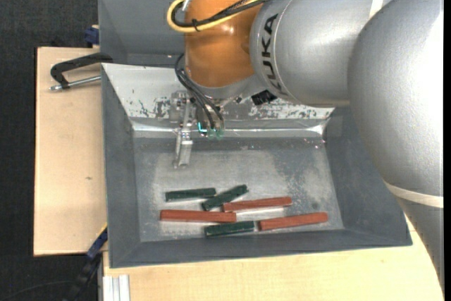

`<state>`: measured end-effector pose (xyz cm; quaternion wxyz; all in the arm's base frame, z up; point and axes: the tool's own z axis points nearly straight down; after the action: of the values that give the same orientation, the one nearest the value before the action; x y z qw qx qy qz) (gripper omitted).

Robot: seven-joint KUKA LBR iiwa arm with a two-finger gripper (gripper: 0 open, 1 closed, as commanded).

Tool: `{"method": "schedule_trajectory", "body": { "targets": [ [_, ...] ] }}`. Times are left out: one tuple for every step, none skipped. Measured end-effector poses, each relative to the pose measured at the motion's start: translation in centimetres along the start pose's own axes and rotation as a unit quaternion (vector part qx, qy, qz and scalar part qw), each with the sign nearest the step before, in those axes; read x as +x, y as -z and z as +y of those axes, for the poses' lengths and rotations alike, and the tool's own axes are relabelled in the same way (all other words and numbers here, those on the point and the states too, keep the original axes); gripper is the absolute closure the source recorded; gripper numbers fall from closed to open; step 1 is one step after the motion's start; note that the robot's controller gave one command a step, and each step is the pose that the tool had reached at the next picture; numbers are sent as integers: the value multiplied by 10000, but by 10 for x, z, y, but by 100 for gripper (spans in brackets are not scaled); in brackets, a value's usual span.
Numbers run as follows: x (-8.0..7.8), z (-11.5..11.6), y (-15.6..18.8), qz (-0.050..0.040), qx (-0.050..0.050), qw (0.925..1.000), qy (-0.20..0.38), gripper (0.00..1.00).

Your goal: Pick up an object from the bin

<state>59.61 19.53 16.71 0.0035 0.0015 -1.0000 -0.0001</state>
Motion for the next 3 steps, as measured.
{"method": "schedule_trajectory", "body": {
  "targets": [
    [61, -79, -101, 8, 14, 9989, 479, 0],
    [72, -29, -65, -73, -16, 9945, 1043, 0],
    [87, -64, -54, -32, 8, 9877, 1562, 0]
  ]
}}
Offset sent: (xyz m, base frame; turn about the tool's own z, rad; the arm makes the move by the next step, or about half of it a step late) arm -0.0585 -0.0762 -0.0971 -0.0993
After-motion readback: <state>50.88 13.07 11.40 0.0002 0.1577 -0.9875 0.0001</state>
